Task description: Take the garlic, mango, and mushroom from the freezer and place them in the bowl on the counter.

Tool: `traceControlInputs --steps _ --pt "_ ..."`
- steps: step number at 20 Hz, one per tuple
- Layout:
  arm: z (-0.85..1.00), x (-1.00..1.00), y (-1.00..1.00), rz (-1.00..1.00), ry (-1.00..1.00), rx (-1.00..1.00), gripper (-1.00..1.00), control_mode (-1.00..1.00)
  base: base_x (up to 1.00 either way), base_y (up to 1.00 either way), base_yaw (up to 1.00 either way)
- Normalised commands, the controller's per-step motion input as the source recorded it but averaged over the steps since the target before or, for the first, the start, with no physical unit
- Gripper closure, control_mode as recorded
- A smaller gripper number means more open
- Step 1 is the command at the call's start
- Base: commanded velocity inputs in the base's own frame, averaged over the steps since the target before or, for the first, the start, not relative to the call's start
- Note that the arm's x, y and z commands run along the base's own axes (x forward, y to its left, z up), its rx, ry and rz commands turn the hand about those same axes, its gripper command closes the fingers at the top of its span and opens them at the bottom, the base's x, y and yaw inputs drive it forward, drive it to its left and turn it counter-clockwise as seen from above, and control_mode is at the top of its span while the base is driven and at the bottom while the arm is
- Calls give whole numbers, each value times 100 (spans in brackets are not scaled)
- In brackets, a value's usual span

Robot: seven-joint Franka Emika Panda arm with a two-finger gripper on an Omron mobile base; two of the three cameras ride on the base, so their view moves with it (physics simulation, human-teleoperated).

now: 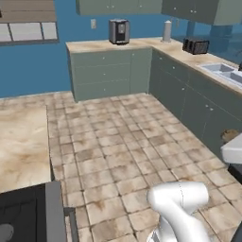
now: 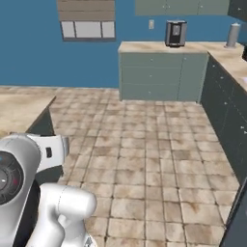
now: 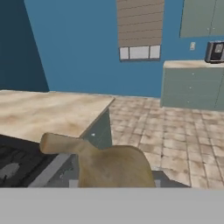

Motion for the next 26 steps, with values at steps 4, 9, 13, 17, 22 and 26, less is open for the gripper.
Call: traceControlInputs --steps 4,9,13,17,22,26 --pt "0 0 0 0 0 0 100 100 97 38 6" --pt "0 0 0 0 0 0 100 100 100 -59 5" --pt "0 0 0 0 0 0 100 100 95 -84 0" --pt "0 0 0 0 0 0 100 100 29 -79 -11" --pt "0 0 0 0 0 0 100 100 17 -33 -45" --pt "0 0 0 0 0 0 100 100 17 13 -69"
